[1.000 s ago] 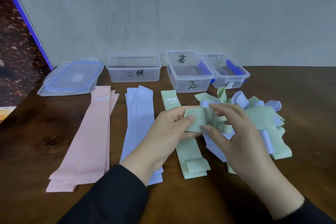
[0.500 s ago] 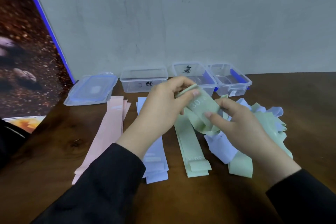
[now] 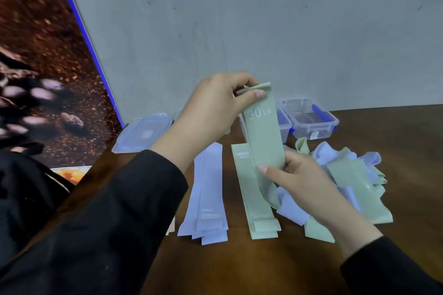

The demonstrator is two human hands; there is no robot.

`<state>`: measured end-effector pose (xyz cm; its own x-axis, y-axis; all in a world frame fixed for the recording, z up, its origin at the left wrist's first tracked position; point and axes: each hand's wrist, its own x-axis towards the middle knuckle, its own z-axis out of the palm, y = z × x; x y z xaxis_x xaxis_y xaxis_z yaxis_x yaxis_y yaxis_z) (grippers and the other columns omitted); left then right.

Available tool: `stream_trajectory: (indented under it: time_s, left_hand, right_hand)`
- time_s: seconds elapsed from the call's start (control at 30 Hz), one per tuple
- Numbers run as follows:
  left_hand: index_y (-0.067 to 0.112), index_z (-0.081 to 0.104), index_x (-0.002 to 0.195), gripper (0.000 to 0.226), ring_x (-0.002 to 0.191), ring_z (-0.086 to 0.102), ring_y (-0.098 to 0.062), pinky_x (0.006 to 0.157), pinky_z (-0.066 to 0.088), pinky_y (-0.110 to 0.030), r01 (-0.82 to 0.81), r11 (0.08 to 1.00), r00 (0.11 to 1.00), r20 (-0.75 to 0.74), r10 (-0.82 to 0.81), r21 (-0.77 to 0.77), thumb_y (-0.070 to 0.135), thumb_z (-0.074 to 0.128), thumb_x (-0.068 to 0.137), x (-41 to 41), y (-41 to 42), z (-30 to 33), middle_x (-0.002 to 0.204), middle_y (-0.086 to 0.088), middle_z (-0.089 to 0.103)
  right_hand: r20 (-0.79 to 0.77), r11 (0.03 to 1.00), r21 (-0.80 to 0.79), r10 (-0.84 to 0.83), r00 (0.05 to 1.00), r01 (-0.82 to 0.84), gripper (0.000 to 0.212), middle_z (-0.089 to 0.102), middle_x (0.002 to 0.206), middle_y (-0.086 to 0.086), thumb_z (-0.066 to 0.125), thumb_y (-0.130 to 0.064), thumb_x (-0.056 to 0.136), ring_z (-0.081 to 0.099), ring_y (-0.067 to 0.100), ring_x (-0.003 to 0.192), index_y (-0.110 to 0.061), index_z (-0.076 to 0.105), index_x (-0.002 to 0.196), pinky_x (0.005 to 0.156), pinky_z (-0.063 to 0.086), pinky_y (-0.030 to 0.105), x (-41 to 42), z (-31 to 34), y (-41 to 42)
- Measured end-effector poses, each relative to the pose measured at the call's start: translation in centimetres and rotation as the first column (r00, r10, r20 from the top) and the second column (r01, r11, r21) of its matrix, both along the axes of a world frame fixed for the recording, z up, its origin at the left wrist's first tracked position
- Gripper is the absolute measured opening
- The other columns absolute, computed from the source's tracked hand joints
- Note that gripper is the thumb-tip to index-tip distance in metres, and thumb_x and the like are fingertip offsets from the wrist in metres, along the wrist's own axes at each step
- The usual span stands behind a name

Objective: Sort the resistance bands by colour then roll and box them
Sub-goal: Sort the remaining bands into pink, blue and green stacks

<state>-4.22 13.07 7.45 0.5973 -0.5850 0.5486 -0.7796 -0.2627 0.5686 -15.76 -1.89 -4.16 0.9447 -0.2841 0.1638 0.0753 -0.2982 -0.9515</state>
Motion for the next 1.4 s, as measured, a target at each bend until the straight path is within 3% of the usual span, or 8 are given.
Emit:
stream_trajectory:
  time_s: [0.37,0.5,0.6,0.67,0.73,0.8,1.0,1.4]
  left_hand:
    - [0.019,0.067,0.086,0.010,0.060,0.042,-0.007,0.057,0.034,-0.022,-0.165,0.952,0.986,-0.041,0.160,-0.257,0.027,0.073,0.089,4.9,-1.4,2.3,0.064,0.011,0.051]
    - [0.017,0.070,0.089,0.010,0.058,0.042,-0.007,0.054,0.033,-0.020,-0.208,0.965,0.977,-0.074,0.199,-0.158,0.027,0.072,0.090,8.1,-3.1,0.6,0.065,0.010,0.051]
    - [0.015,0.070,0.095,0.014,0.058,0.043,-0.007,0.054,0.033,-0.023,-0.227,0.974,0.970,-0.090,0.225,-0.012,0.028,0.071,0.092,10.0,-4.8,-1.9,0.068,0.009,0.051]
    - [0.016,0.068,0.110,0.024,0.070,0.052,-0.012,0.063,0.041,-0.026,-0.226,0.968,0.960,-0.141,0.240,0.113,0.033,0.069,0.093,10.8,-5.8,-4.4,0.083,0.004,0.057]
    - [0.019,0.058,0.132,0.046,0.101,0.059,-0.024,0.084,0.049,-0.034,-0.254,0.911,0.945,-0.114,0.305,0.325,0.044,0.066,0.094,11.1,-6.5,-7.9,0.114,-0.005,0.061]
    - [0.023,0.049,0.141,0.052,0.123,0.052,-0.029,0.100,0.045,-0.044,-0.324,0.829,0.930,-0.008,0.368,0.455,0.048,0.058,0.097,10.0,-6.5,-11.5,0.133,-0.007,0.057]
    - [0.029,0.051,0.139,0.037,0.131,0.042,-0.021,0.101,0.031,-0.039,-0.293,0.869,0.943,-0.031,0.332,0.399,0.036,0.049,0.102,3.4,-5.3,-19.8,0.143,0.005,0.047]
    - [0.026,0.068,0.120,0.029,0.114,0.055,-0.015,0.100,0.034,-0.032,-0.132,0.947,0.991,0.013,0.135,0.292,0.040,0.051,0.101,2.5,-4.7,-20.2,0.120,0.009,0.064]
  right_hand:
    - [-0.059,0.980,0.200,0.024,0.998,-0.012,0.015,0.077,0.107,-0.007,0.060,-0.025,0.102,0.074,0.019,0.100,-0.026,0.072,0.111,0.085,0.061,0.039,-1.4,-3.5,0.4]
    - [-0.092,0.982,0.179,-0.039,0.995,0.055,0.026,0.077,0.103,-0.010,0.060,-0.019,0.101,0.073,0.027,0.092,-0.040,0.076,0.102,0.086,0.060,0.051,-1.5,-5.3,0.8]
    - [-0.054,0.991,0.129,-0.024,0.998,0.030,0.031,0.076,0.103,-0.017,0.059,-0.022,0.102,0.073,0.014,0.089,-0.047,0.068,0.118,0.080,0.060,0.035,-1.4,-6.3,0.6]
    - [-0.084,0.989,-0.130,-0.081,0.993,0.069,0.033,0.076,0.091,-0.013,0.057,-0.032,0.102,0.071,0.008,0.082,-0.040,0.061,0.134,0.069,0.054,0.018,-1.4,-7.2,1.0]
    - [-0.060,0.780,-0.607,-0.235,0.970,0.151,0.040,0.070,0.083,-0.005,0.059,-0.042,0.098,0.067,0.013,0.077,-0.024,0.067,0.133,0.068,0.054,0.022,-1.0,-8.8,1.4]
    - [0.089,0.612,-0.750,-0.279,0.956,0.249,0.034,0.069,0.083,-0.001,0.073,-0.035,0.090,0.069,0.022,0.081,-0.011,0.078,0.112,0.071,0.059,0.033,-0.6,-11.0,1.6]
    - [0.231,0.663,-0.669,-0.244,0.942,0.336,0.037,0.061,0.092,-0.007,0.048,-0.038,0.097,0.056,0.017,0.081,-0.018,0.078,0.088,0.073,0.055,0.036,-0.7,-11.8,1.2]
    - [0.492,0.782,-0.469,-0.156,0.856,0.412,0.023,0.067,0.101,-0.009,0.056,-0.023,0.098,0.060,0.005,0.100,-0.014,0.076,0.102,0.088,0.049,0.028,-2.1,-9.8,1.6]
